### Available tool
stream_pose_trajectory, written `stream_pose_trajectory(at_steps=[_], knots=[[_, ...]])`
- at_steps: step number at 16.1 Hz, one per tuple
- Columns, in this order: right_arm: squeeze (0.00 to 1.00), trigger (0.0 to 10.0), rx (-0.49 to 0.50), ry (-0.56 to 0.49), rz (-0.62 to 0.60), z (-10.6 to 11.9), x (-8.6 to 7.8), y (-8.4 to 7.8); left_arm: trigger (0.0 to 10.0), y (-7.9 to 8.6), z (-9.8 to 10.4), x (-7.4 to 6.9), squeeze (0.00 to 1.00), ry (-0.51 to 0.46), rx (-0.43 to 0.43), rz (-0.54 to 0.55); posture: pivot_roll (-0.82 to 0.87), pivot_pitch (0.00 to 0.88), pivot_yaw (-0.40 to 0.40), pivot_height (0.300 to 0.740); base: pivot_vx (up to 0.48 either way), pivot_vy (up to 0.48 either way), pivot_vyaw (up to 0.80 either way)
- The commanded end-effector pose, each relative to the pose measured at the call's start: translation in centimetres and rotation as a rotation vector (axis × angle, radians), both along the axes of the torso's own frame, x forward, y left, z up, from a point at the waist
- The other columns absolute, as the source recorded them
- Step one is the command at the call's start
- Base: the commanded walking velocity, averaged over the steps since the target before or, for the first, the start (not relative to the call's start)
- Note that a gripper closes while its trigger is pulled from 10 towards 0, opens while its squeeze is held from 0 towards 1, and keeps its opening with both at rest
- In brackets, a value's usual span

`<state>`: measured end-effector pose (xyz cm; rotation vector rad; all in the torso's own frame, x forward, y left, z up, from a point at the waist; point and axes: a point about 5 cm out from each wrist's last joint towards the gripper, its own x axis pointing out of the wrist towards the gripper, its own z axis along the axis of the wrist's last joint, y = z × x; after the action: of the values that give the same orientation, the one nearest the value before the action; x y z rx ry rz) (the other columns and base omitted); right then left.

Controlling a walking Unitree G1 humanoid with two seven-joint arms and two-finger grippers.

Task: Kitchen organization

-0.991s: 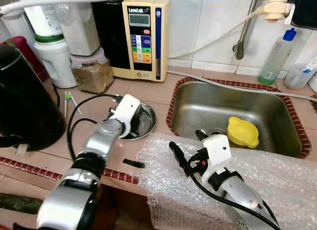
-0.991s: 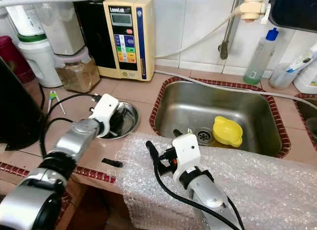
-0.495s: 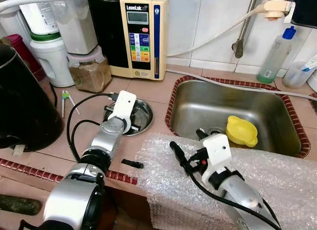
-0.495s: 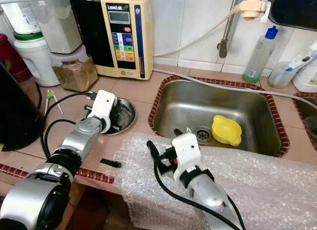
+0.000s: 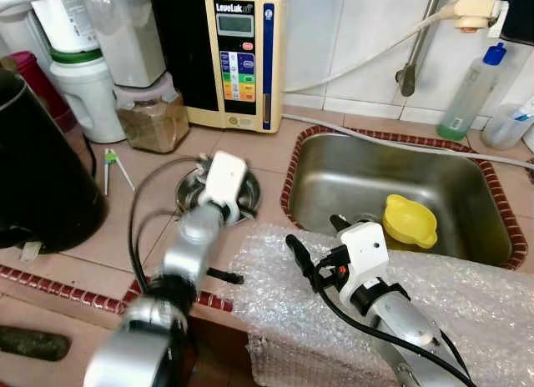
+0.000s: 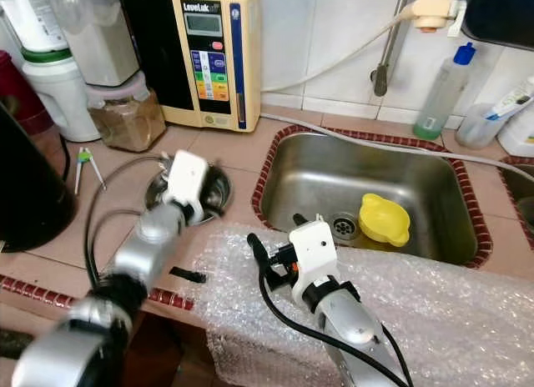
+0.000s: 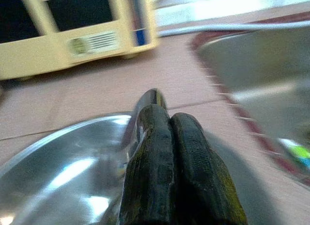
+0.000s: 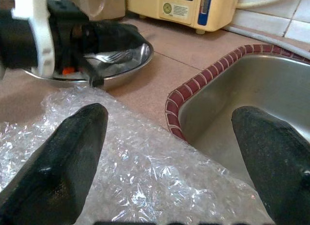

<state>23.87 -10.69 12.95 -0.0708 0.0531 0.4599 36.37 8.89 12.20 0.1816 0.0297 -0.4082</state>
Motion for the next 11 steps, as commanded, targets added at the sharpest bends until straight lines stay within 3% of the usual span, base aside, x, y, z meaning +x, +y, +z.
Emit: stream_pose_trajectory(at_steps=[1,6,8,9,10,11], knots=[[0.0,10.0,0.0,-0.007,-0.009,0.1,0.3,-0.1,0.0,-0.3,0.9,-0.2,0.0,-0.063,-0.01,-0.041,0.06,0.0,0.019,0.74,0.0,0.0,0.0],[0.0,10.0,-0.004,-0.012,-0.015,0.1,0.5,-0.2,0.0,-0.5,1.7,-0.9,0.0,-0.128,-0.02,-0.08,0.06,0.0,0.013,0.74,0.0,0.0,0.0],[0.0,10.0,-0.002,-0.014,-0.018,0.1,0.5,-0.2,0.0,-0.2,2.3,-1.0,0.0,-0.186,0.034,-0.081,0.06,0.0,0.015,0.74,0.0,0.0,0.0],[0.0,10.0,-0.003,-0.016,-0.018,0.2,0.5,-0.2,8.2,-0.1,2.8,-0.9,0.0,-0.231,0.095,-0.084,0.06,0.0,0.016,0.74,0.0,0.0,0.0],[0.0,10.0,-0.003,-0.018,-0.019,0.2,0.5,-0.2,10.0,0.3,3.1,-0.9,1.0,-0.257,0.124,-0.066,0.06,0.0,0.018,0.74,0.0,0.0,0.0],[0.0,10.0,-0.004,-0.017,-0.021,0.1,0.5,-0.3,10.0,0.8,3.2,-0.7,1.0,-0.246,0.168,-0.042,0.06,0.0,0.02,0.74,0.0,0.0,0.0]])
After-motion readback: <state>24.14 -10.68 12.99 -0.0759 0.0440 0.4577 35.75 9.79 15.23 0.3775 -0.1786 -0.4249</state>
